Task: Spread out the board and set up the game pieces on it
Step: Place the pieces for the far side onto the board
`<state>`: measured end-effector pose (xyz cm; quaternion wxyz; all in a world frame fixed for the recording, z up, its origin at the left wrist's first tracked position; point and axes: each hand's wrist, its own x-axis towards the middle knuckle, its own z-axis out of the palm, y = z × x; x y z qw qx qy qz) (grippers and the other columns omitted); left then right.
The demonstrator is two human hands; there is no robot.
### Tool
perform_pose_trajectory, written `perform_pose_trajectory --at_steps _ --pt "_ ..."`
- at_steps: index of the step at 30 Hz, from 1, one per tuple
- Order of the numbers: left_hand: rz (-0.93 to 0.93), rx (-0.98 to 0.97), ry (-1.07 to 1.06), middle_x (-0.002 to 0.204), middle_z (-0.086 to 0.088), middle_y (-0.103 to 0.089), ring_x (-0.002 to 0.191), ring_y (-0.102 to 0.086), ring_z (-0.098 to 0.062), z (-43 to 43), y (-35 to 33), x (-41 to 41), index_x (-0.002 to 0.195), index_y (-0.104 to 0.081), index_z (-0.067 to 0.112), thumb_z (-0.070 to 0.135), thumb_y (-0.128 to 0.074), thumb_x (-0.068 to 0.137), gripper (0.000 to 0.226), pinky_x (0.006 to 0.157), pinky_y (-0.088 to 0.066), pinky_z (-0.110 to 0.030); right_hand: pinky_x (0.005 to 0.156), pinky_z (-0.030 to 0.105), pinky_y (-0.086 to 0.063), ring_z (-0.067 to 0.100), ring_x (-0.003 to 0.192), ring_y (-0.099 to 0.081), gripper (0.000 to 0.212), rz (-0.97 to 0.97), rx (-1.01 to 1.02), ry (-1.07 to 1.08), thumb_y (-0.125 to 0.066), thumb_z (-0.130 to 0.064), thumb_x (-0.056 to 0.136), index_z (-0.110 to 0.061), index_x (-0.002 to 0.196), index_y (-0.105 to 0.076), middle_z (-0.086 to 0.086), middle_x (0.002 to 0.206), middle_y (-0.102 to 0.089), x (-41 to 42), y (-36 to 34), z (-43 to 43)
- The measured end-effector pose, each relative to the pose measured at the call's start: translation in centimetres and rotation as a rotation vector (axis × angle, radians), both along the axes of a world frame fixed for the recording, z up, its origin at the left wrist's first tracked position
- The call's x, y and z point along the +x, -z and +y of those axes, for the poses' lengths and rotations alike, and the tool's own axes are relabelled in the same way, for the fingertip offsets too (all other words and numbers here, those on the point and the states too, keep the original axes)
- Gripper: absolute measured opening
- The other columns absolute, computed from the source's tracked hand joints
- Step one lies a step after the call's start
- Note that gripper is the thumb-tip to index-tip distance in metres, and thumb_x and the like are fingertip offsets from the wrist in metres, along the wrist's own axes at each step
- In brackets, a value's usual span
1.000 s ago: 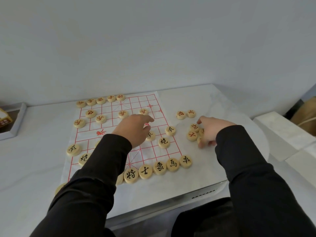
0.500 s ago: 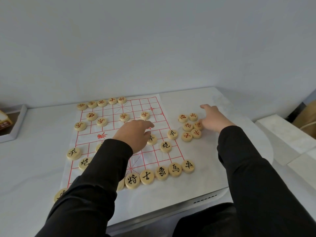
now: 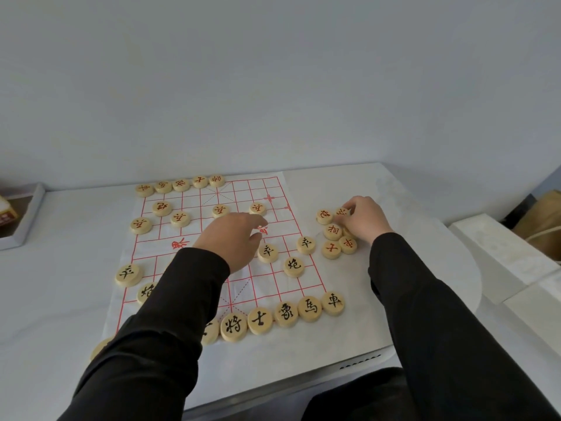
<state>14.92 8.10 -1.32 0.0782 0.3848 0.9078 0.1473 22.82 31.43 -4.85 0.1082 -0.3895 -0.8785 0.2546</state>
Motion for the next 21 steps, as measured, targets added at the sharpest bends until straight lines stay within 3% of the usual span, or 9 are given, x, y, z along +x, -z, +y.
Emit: perform_pose_trajectory --at_steps 4,8,13,16,19,21 --pt "-0.019 -0.025 -0.009 0.137 0.002 -0.049 0.122 -0.048 -0.016 -0.1 0.2 -0.4 0.135 -0.045 0.027 0.026 -0.04 0.098 0.037 0.099 -0.038 -0.026 0.077 0.027 -0.047 0.021 0.091 -0.06 0.015 0.265 0.005 0.05 -0.063 -0.007 0.083 -0.014 0.097 -0.063 0.001 0.094 -0.062 -0.4 -0.2 -1.2" --pt "-0.023 -0.045 -0.011 0.136 0.002 -0.05 0.12 -0.049 -0.016 0.0 0.1 -0.7 0.135 -0.044 0.027 0.028 -0.04 0.098 0.037 0.097 -0.039 -0.027 0.079 0.028 -0.051 0.016 0.086 -0.061 0.015 0.384 -0.025 -0.033 -0.067 -0.011 0.083 -0.015 0.097 -0.067 0.0 0.092 -0.065 -2.4 -1.7 -2.8" --pt "-0.065 -0.006 0.005 0.135 0.002 -0.051 0.12 -0.049 -0.017 0.3 -0.3 -0.6 0.136 -0.043 0.027 0.028 -0.041 0.098 0.038 0.096 -0.04 -0.027 0.065 0.022 -0.049 0.013 0.068 -0.058 0.018 0.089 0.01 -0.304 -0.063 -0.012 0.088 -0.013 0.105 -0.067 0.007 0.103 -0.063 -6.0 -3.0 -4.8" --pt "-0.067 0.021 -0.004 0.135 0.001 -0.05 0.121 -0.048 -0.017 -0.1 -0.4 -1.0 0.137 -0.043 0.026 0.028 -0.041 0.098 0.039 0.098 -0.039 -0.027 0.082 0.026 -0.049 0.015 0.087 -0.057 0.026 -0.079 0.083 -0.424 -0.058 -0.004 0.09 -0.013 0.111 -0.07 0.008 0.117 -0.062 -7.7 -4.2 -4.7" --pt "-0.074 0.024 -0.006 0.135 0.001 -0.051 0.121 -0.049 -0.016 -0.4 -0.6 -1.3 0.137 -0.042 0.026 0.027 -0.041 0.098 0.039 0.098 -0.039 -0.027 0.079 0.023 -0.043 0.015 0.089 -0.054 0.029 -0.245 0.113 -0.529 -0.055 0.0 0.091 -0.013 0.111 -0.07 0.008 0.12 -0.061 -8.5 -5.2 -4.3" --pt "-0.078 0.031 -0.005 0.135 0.001 -0.051 0.12 -0.049 -0.017 -0.5 -0.6 -1.5 0.137 -0.043 0.026 0.027 -0.04 0.098 0.039 0.097 -0.039 -0.027 0.084 0.024 -0.044 0.019 0.102 -0.057 0.028 -0.328 0.146 -0.569 -0.055 0.0 0.09 -0.013 0.11 -0.07 0.008 0.124 -0.061 -9.1 -5.3 -4.2"
